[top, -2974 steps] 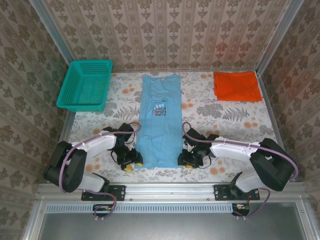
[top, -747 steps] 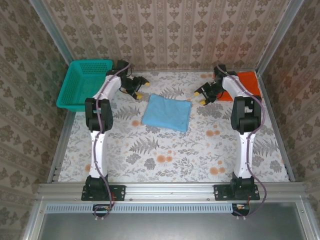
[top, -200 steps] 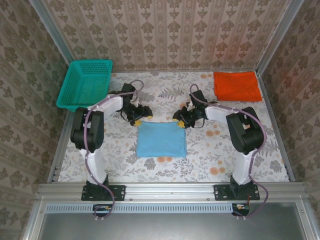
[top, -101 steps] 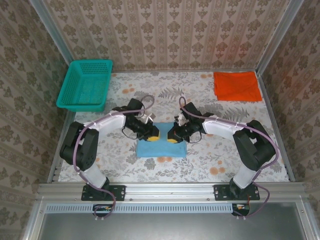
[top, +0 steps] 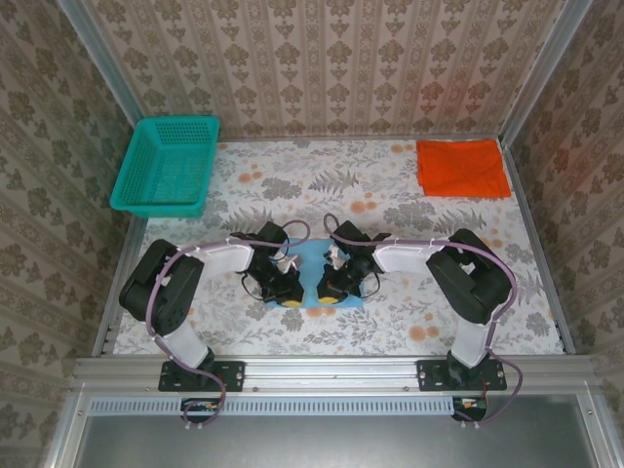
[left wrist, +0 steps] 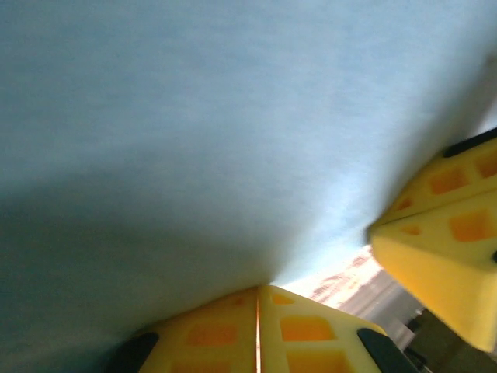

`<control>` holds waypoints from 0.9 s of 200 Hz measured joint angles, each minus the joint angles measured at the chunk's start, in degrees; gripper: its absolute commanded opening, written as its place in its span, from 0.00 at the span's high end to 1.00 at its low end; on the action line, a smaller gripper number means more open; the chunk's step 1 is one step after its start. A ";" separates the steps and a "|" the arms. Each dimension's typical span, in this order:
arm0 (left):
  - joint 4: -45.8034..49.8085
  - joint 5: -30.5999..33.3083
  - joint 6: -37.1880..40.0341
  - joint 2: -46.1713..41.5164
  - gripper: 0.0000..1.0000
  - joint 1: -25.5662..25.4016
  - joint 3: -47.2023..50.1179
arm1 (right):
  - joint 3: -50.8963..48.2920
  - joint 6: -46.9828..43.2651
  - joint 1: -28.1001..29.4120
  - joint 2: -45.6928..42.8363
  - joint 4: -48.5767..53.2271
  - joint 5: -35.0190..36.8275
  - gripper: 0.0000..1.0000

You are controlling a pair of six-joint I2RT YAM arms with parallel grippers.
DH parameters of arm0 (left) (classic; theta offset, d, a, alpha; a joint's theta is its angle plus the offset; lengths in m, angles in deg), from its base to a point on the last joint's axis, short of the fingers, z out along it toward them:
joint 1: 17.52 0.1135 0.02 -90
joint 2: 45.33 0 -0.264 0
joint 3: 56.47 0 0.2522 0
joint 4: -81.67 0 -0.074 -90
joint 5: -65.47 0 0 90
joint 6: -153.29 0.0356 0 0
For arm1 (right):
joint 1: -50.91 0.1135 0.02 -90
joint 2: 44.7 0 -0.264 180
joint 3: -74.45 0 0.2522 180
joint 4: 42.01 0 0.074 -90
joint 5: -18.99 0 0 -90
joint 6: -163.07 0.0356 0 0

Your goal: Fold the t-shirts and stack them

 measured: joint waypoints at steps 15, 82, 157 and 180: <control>-0.04 2.32 0.66 -1.14 0.95 -0.24 0.61 | -0.42 -1.49 -0.31 0.00 0.24 0.26 0.91; 1.14 11.85 0.76 -8.22 0.87 2.36 5.03 | -5.68 -6.16 -3.91 -2.80 -1.70 -1.62 0.75; 4.22 14.01 0.63 -8.68 0.83 5.22 4.37 | -11.87 -6.45 -7.96 -10.40 -0.39 -0.81 0.68; 6.99 14.21 0.66 -9.51 0.80 5.86 1.31 | -13.20 -5.16 -9.38 -14.23 0.02 -0.15 0.70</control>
